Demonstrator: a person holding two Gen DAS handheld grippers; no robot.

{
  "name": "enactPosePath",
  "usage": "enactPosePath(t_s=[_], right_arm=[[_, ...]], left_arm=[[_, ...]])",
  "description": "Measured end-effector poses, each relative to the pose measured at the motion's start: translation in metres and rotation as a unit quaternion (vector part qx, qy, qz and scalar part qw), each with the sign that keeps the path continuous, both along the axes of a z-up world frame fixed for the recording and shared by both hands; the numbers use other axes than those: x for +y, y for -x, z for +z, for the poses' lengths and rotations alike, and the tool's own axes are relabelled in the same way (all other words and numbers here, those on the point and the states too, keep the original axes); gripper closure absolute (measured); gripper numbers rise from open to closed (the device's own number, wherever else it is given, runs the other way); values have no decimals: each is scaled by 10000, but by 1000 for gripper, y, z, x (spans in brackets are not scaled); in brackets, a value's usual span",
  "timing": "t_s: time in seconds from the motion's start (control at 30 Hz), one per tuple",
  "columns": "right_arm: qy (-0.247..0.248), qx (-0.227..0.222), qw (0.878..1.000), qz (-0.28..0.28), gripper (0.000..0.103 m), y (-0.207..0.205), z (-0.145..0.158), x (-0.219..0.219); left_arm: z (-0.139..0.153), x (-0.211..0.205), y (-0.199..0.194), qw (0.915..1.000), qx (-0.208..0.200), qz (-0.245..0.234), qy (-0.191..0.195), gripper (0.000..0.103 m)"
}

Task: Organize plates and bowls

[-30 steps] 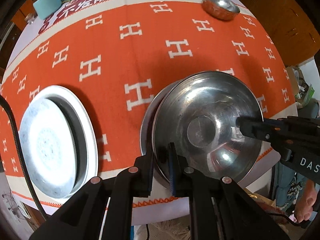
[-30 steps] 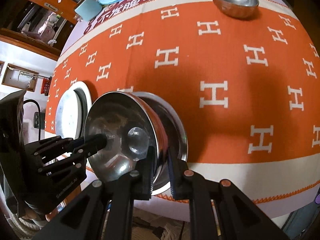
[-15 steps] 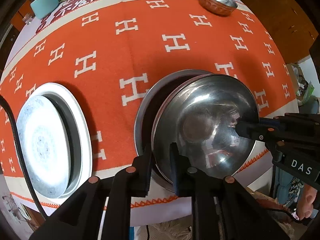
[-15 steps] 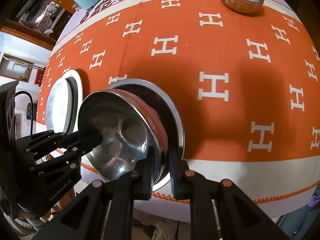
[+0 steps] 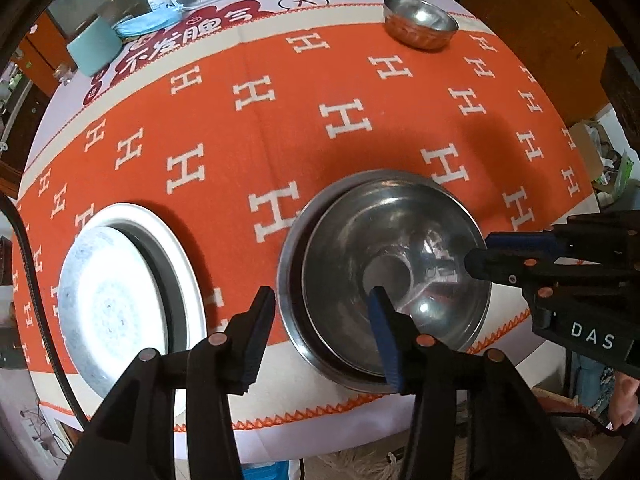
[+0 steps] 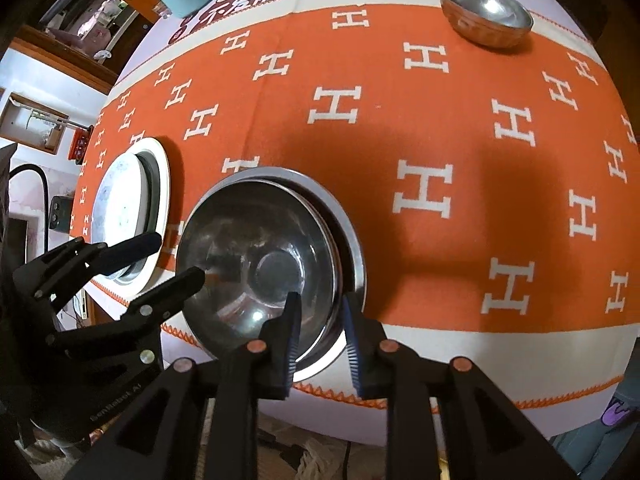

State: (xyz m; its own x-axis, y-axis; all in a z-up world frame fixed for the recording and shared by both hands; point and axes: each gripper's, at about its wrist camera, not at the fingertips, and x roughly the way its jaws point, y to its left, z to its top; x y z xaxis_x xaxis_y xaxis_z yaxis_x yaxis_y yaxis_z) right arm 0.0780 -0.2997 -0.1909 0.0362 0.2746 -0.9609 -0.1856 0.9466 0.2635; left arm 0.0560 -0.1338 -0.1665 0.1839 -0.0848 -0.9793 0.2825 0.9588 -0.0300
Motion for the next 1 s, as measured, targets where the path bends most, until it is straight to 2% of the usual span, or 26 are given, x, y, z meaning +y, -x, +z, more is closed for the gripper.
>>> enactPosePath(t_s=[0.2, 0.3, 0.5, 1.0], right_arm=[[88, -125, 9998, 96, 82, 2, 6, 2], [80, -166, 9997, 162, 82, 3, 10, 2], [60, -288, 9993, 211, 82, 3, 15, 3], [-327, -586, 9976, 150, 82, -4, 39, -8]], left_arm=[[5, 5, -1, 9999, -57, 79, 31, 55], [8, 7, 0, 9999, -98, 123, 69, 48], [16, 7, 0, 9994, -299, 160, 78, 45], [42, 1, -13, 9969, -740, 213, 176, 34]])
